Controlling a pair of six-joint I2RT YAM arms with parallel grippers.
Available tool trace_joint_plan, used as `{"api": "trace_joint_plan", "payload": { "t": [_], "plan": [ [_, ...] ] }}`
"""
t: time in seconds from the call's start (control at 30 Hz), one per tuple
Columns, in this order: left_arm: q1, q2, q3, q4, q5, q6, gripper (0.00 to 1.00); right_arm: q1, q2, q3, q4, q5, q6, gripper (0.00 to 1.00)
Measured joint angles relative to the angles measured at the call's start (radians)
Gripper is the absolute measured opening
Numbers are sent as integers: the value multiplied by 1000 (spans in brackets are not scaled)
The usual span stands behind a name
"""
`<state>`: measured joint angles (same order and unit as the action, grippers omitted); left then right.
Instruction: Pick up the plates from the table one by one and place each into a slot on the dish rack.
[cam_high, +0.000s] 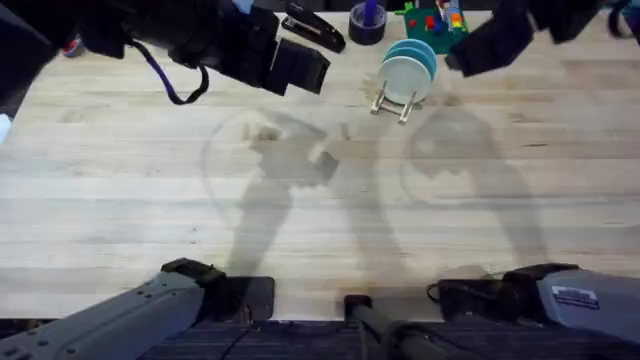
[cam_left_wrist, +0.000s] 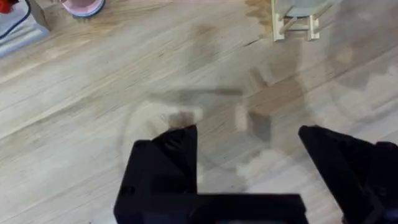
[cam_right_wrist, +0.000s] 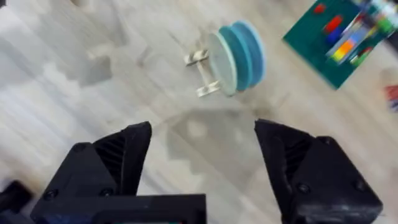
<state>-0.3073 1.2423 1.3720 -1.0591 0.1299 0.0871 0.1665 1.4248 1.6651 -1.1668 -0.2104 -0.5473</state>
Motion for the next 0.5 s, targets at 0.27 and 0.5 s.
{"api": "trace_joint_plan", "payload": {
  "t": [0.27,0.5],
  "plan": [
    [0,0,0,-3,0,0,996,0,-9,-65,-32,0,115,995],
    [0,0,0,-3,0,0,996,0,-9,-65,-39,0,137,995]
  ]
}}
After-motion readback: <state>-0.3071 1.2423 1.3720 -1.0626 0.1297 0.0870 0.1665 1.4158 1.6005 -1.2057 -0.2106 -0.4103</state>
